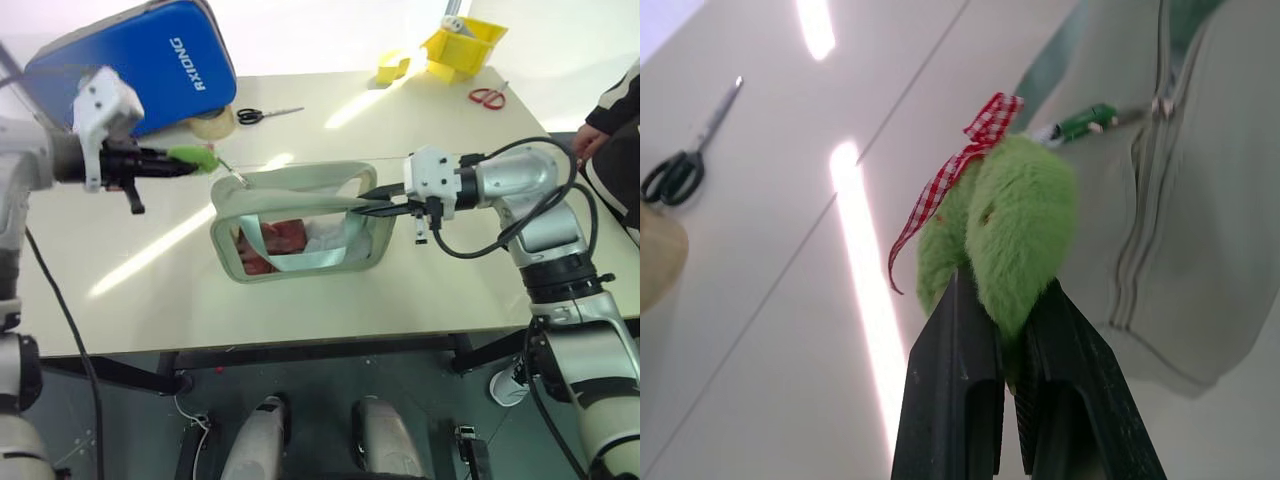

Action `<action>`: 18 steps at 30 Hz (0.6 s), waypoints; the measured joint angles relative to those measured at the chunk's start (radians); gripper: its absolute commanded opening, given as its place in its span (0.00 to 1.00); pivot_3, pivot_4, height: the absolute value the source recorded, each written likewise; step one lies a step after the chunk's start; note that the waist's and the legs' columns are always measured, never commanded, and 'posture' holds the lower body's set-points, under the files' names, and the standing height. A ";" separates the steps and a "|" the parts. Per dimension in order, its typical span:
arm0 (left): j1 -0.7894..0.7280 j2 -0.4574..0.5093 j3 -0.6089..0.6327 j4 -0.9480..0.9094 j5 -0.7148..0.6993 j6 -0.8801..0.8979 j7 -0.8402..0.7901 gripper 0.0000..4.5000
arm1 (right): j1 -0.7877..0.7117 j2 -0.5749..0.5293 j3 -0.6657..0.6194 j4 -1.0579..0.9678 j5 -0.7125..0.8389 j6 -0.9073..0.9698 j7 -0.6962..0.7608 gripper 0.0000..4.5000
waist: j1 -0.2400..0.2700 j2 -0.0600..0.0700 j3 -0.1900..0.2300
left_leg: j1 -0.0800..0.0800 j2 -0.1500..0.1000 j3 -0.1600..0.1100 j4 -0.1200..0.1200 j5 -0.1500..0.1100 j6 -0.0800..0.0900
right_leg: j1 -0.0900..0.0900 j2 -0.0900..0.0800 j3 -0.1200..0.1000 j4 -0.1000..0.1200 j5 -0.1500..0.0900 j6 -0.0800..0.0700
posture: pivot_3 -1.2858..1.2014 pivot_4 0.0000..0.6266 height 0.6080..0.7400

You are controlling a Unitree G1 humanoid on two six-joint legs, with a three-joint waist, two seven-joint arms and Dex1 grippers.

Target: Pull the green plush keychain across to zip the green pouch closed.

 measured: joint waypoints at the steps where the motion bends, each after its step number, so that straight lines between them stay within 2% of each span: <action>1: -0.019 -0.004 -0.001 0.001 0.001 -0.001 -0.003 0.01 | -0.001 0.002 0.000 0.002 0.000 0.000 -0.001 0.00 | 0.000 0.000 0.000 | 0.000 0.000 0.000 0.000 0.000 0.000 | 0.000 0.000 0.000 0.000 0.000 0.000 | 0.52 0.24 1.00; 11: -0.050 -0.134 -0.095 -0.030 0.070 -0.097 0.001 0.01 | -0.005 0.028 0.000 -0.017 0.000 0.077 -0.037 0.00 | -0.001 0.000 0.000 | 0.000 0.000 0.000 0.001 0.000 0.000 | 0.000 0.001 0.000 0.001 0.000 0.000 | 0.52 0.24 1.00; 18: -0.048 -0.154 -0.127 -0.067 0.103 -0.173 -0.018 0.01 | -0.005 0.028 0.000 -0.056 -0.001 0.135 -0.055 0.00 | 0.000 0.000 0.000 | 0.000 0.000 0.000 0.003 0.000 0.000 | 0.000 0.001 0.000 0.001 0.000 0.000 | 0.52 0.24 1.00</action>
